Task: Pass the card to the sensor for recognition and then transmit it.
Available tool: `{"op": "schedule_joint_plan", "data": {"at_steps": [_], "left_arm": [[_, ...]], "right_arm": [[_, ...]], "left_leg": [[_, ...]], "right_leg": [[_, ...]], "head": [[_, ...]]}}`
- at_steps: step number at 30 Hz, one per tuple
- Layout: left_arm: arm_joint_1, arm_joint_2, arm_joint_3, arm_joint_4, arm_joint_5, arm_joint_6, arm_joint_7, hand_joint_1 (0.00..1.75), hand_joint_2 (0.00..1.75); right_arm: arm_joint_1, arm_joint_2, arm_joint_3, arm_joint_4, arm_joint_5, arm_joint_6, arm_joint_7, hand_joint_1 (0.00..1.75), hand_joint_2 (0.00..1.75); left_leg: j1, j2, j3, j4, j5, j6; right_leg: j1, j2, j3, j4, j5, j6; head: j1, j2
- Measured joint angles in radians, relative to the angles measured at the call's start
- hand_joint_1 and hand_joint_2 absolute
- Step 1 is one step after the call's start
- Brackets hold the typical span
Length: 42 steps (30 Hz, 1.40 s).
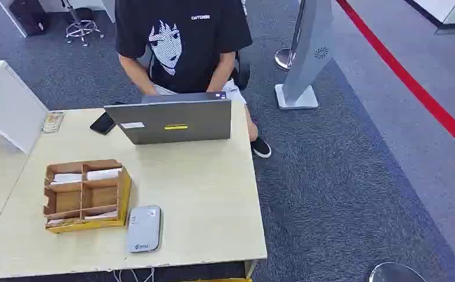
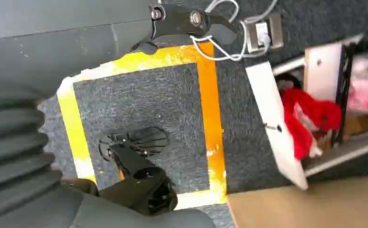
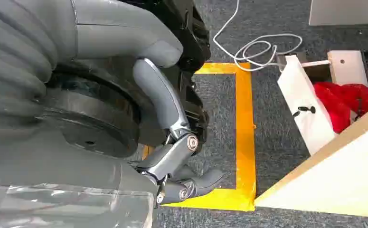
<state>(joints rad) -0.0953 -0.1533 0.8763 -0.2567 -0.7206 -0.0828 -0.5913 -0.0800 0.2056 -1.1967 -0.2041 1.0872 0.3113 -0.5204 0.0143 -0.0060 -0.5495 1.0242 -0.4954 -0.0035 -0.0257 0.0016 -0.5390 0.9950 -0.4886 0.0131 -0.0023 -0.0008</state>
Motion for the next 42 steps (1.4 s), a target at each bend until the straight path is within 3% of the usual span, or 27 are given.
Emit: {"op": "schedule_joint_plan", "data": {"at_steps": [12, 19, 24, 26, 28, 31, 34, 37, 42], "left_arm": [[-0.013, -0.023, 0.111, 0.000, 0.090, 0.058, -0.034, 0.00, 1.75], [-0.016, -0.031, 0.133, 0.000, 0.096, 0.062, -0.036, 0.00, 1.75], [-0.020, -0.052, 0.151, -0.021, 0.170, 0.163, -0.101, 0.00, 1.75], [-0.003, -0.066, 0.151, -0.110, 0.313, 0.152, -0.106, 0.00, 1.75], [0.021, -0.062, 0.156, -0.206, 0.427, 0.080, -0.106, 0.00, 1.75], [0.048, -0.075, 0.213, -0.408, 0.497, -0.027, -0.003, 0.00, 1.75], [0.057, -0.111, 0.281, -0.573, 0.541, -0.049, 0.041, 0.00, 1.75], [0.060, -0.138, 0.314, -0.680, 0.576, -0.063, 0.005, 0.00, 1.75], [0.059, -0.136, 0.355, -0.766, 0.590, -0.061, -0.066, 0.00, 1.75]], "right_arm": [[0.000, 0.006, -0.019, 0.000, -0.023, -0.010, 0.006, 0.00, 1.75], [0.000, 0.010, -0.025, 0.000, -0.026, -0.011, 0.007, 0.00, 1.75], [0.000, 0.014, -0.036, -0.002, -0.045, -0.026, 0.019, 0.00, 1.75], [0.000, 0.014, -0.043, -0.004, -0.058, -0.009, 0.006, 0.00, 1.75], [0.001, 0.014, -0.051, -0.006, -0.068, -0.002, -0.003, 0.00, 1.75], [0.004, 0.012, -0.059, -0.009, -0.067, 0.006, -0.009, 0.00, 1.75], [0.004, 0.008, -0.059, -0.010, -0.064, 0.018, -0.009, 0.00, 1.75], [0.004, 0.006, -0.060, -0.011, -0.063, 0.021, -0.009, 0.00, 1.75], [0.004, 0.005, -0.060, -0.011, -0.059, 0.021, -0.011, 0.00, 1.75]], "left_leg": [[0.000, 0.000, 0.000, 0.000, 0.000, 0.000], [0.000, 0.000, 0.000, 0.000, 0.000, 0.000], [0.000, 0.000, 0.000, 0.000, 0.000, 0.000], [0.000, 0.000, 0.000, 0.000, 0.000, 0.000], [0.001, 0.002, 0.000, 0.000, 0.000, 0.000], [0.001, 0.002, 0.000, 0.000, 0.000, 0.000], [0.001, 0.001, -0.001, 0.000, 0.000, 0.000], [0.001, 0.001, -0.002, 0.000, 0.000, 0.000], [0.001, 0.001, -0.001, 0.000, 0.000, 0.000]], "right_leg": [[0.000, 0.000, 0.000, 0.000, 0.000, 0.000], [0.000, 0.000, 0.000, 0.000, 0.000, 0.000], [0.000, 0.000, 0.000, 0.000, 0.000, 0.000], [0.000, 0.000, 0.000, 0.000, 0.000, 0.000], [0.001, 0.002, 0.000, 0.000, 0.000, 0.000], [0.001, 0.002, -0.002, 0.000, 0.000, 0.000], [0.001, 0.001, -0.002, 0.000, 0.000, 0.000], [0.001, 0.001, -0.001, 0.000, 0.000, 0.000], [0.001, 0.001, -0.001, 0.000, 0.001, -0.001]], "head": [[0.000, 0.000], [0.000, 0.000], [0.000, 0.000], [0.001, 0.000], [0.002, 0.000], [0.000, 0.000], [-0.003, 0.000], [0.000, 0.000], [0.000, 0.000]]}}
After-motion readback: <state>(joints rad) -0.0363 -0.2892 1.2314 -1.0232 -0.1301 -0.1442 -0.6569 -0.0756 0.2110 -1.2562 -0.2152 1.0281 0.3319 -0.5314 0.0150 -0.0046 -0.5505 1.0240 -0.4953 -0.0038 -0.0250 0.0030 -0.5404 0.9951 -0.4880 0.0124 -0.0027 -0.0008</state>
